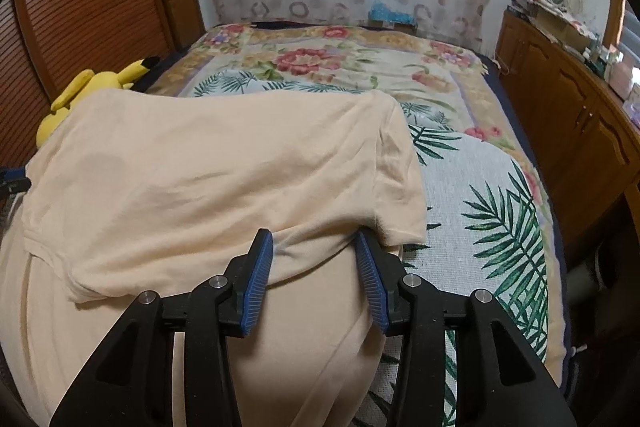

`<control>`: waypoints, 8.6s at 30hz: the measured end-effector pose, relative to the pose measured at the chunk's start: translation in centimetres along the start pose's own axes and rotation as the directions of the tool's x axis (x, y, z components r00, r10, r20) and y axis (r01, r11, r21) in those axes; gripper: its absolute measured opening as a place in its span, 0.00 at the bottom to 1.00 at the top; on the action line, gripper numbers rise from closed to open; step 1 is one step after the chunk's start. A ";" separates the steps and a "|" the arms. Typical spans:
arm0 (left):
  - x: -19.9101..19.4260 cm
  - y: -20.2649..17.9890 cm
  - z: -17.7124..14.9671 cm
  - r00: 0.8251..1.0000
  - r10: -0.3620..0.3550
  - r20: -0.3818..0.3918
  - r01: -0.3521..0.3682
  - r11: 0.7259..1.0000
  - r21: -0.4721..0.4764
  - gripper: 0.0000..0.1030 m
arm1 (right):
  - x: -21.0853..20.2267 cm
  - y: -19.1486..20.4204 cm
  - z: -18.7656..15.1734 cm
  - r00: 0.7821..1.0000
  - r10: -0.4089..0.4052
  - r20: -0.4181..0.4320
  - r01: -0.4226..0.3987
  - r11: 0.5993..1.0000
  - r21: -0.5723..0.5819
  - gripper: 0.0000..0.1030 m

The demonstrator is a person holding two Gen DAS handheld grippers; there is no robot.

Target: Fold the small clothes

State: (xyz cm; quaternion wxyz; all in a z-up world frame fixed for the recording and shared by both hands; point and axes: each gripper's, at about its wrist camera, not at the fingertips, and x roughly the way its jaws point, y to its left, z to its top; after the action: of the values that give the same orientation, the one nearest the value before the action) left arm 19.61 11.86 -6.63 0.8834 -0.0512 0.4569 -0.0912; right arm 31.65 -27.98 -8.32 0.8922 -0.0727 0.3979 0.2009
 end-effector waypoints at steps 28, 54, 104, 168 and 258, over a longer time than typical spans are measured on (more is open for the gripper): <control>-3.4 -0.7 2.5 0.985 -0.007 0.174 0.002 1.000 0.024 0.01 | -3.9 1.3 3.1 0.991 0.035 0.131 -0.026 0.997 -0.071 0.01; -14.1 -1.6 -1.9 0.936 -0.016 0.351 -0.003 0.999 0.052 0.00 | -17.3 5.0 0.1 0.956 0.017 0.292 0.016 0.994 -0.109 0.01; -11.5 -1.0 -16.5 0.981 0.144 0.130 -0.139 0.989 -0.051 0.49 | -9.4 10.5 -12.7 1.000 0.023 0.003 -0.022 0.992 -0.127 0.48; -13.8 -15.8 -7.3 0.900 -0.279 0.335 0.199 0.947 0.253 0.03 | -12.3 9.6 -12.3 0.996 0.025 0.088 -0.016 0.995 -0.095 0.58; -10.4 -13.5 -7.2 0.951 -0.115 0.288 0.063 0.981 0.183 0.52 | -18.2 5.5 -15.0 0.997 -0.011 0.079 0.016 0.998 -0.069 0.16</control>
State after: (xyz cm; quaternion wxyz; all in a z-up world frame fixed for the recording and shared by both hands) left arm 6.27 0.78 -0.12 0.9381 -0.0090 0.3064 -0.1613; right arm 8.22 -32.79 -4.79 0.9055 -0.0983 0.3547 0.2112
